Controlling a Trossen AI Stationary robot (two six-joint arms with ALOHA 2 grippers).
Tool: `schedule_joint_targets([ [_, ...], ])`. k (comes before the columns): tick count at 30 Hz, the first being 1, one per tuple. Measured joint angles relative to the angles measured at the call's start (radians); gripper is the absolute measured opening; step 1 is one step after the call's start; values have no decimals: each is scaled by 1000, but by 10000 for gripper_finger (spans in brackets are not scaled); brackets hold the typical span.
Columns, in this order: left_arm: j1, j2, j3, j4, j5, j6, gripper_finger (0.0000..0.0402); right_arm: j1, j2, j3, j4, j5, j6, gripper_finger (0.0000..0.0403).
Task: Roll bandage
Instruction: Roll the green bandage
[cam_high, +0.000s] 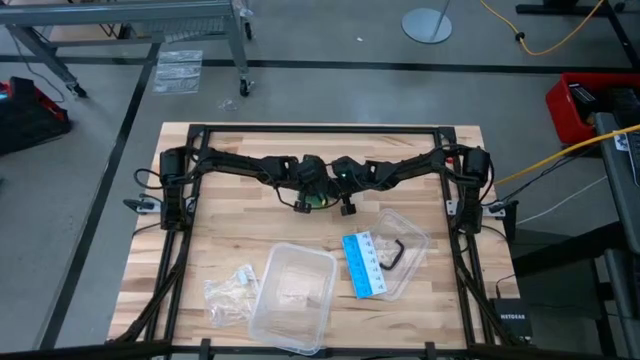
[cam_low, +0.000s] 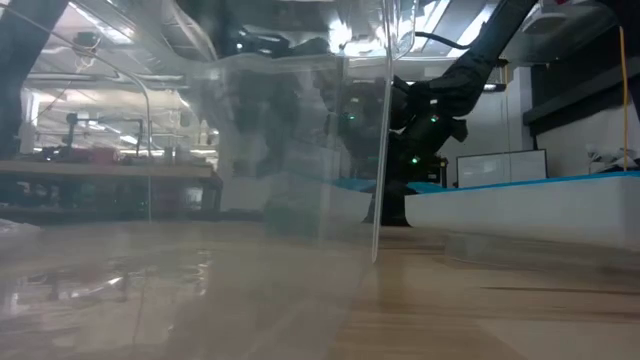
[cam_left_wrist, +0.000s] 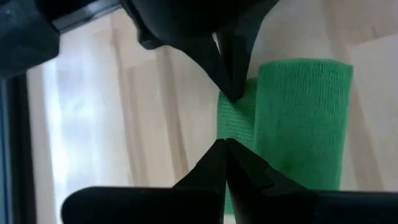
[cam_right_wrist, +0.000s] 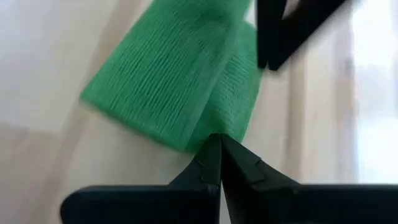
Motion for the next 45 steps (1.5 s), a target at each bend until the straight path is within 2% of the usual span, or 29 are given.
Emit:
schedule_joint_targets([
  [5,0,-58,12,-10,-5,-19,0,1,-1,52,-70,38,-3,7],
  [10,-10,-106,13,-94,10,-61,0,2,-1,77,-110,40,-4,7],
  [15,-32,-112,14,-220,107,-101,0,3,-1,78,-127,70,-15,7],
  [18,-52,-109,14,-237,146,-105,0,3,-1,78,-130,82,-18,7],
  [25,-64,-107,-10,-230,191,-106,0,3,-2,78,-128,113,-18,7],
  [32,-65,-90,-55,-175,217,-101,0,2,-2,78,-126,216,-39,7],
  [45,-4,-75,-90,-27,213,-61,0,1,-4,81,-117,210,-37,8],
])
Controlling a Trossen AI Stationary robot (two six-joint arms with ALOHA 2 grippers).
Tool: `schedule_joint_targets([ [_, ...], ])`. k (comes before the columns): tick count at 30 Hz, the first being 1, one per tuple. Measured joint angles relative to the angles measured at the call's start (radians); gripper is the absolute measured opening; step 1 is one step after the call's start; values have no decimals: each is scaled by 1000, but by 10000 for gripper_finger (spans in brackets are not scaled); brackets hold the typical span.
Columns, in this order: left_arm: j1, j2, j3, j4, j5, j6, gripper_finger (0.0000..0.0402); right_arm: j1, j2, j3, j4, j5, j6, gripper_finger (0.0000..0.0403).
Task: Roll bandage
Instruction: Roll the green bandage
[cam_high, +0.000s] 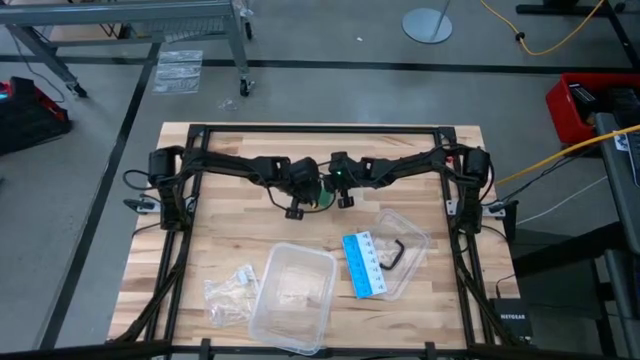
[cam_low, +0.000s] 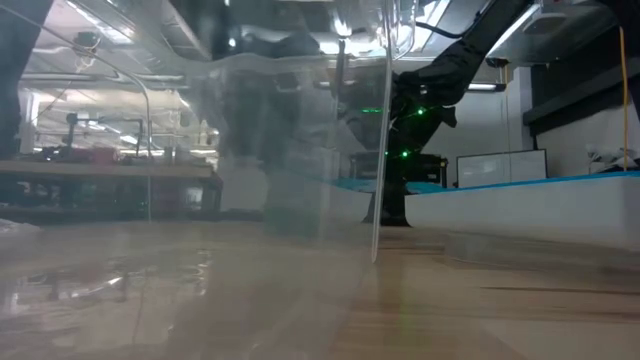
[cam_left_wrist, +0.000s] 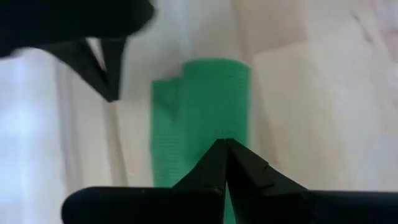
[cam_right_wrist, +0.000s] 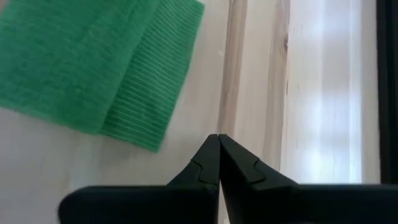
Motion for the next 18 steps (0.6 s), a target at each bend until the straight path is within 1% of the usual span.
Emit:
schedule_joint_targets([
  [6,46,38,2,43,0,2,0,0,0,0,-6,0,6,8],
  [13,57,41,1,90,-24,22,0,0,0,0,0,-4,6,8],
  [18,68,75,1,119,-23,27,0,-1,0,0,-13,-3,6,8],
])
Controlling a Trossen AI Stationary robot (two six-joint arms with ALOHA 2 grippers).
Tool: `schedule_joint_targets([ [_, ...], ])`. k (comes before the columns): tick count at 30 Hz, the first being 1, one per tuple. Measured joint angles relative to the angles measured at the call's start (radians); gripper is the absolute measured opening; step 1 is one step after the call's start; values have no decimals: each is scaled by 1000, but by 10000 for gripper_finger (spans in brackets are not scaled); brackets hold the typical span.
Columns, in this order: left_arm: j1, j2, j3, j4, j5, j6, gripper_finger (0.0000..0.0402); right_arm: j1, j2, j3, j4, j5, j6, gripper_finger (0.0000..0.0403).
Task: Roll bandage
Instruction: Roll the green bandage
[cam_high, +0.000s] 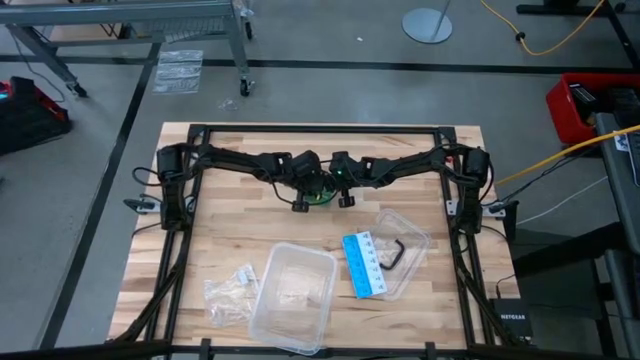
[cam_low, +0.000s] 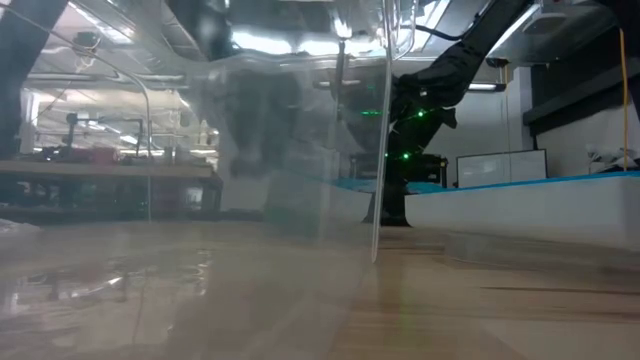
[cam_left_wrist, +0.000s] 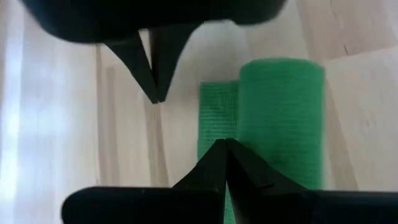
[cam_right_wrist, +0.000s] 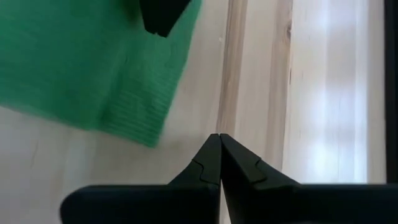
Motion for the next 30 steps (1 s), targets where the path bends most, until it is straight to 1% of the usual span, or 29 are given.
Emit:
schedule_joint_targets([
  [5,-5,54,1,8,-5,8,0,0,3,-4,-31,25,-4,8],
  [7,-6,53,1,19,-51,-4,0,-1,3,-4,-34,47,-3,8],
  [9,-7,41,-1,30,-120,-12,0,-8,3,-2,-34,58,-2,8],
  [11,-2,23,-2,56,-162,-5,0,-18,-1,1,-29,58,2,8],
  [15,12,-14,-2,103,-172,-9,0,-32,-4,3,-4,53,27,8],
  [18,13,-47,-2,86,-172,-37,0,-43,-4,3,-13,42,40,8],
  [21,8,-89,-1,25,-127,-45,0,-47,-3,3,-14,37,41,8],
  [24,-1,-115,-1,-56,-12,-72,0,-51,-3,1,-22,20,39,8],
  [26,-13,-118,0,-99,37,-96,0,-51,-3,1,-22,11,38,8],
  [30,-38,-119,0,-189,75,-101,0,-49,-2,0,-20,6,38,8],
])
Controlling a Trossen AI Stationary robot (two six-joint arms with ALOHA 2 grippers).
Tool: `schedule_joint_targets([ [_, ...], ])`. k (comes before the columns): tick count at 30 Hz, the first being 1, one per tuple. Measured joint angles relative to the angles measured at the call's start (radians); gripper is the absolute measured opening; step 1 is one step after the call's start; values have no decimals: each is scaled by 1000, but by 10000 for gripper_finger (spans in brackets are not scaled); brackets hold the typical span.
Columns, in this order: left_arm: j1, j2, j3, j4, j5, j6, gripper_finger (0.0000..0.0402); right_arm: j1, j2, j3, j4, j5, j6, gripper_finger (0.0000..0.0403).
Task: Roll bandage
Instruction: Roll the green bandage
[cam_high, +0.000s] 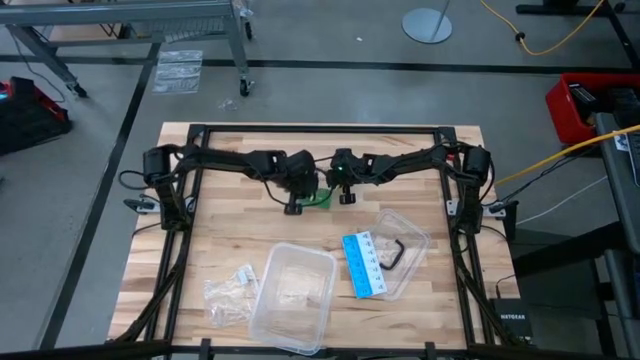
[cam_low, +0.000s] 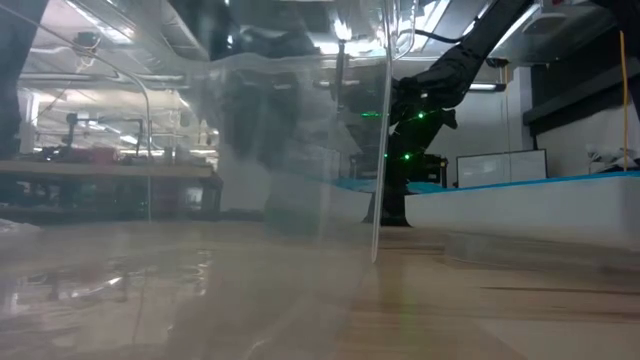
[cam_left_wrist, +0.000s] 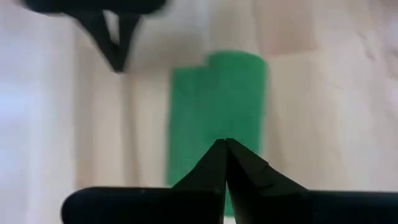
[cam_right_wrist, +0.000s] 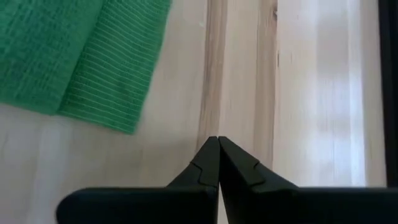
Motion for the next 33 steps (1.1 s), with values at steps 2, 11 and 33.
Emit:
schedule_joint_targets([
  [2,-11,0,0,-21,3,-1,0,0,0,0,2,0,0,8],
  [11,-40,32,0,-3,71,-3,0,-1,1,-2,3,0,1,8],
  [33,120,93,2,194,-24,32,0,-4,2,0,7,-7,12,8],
])
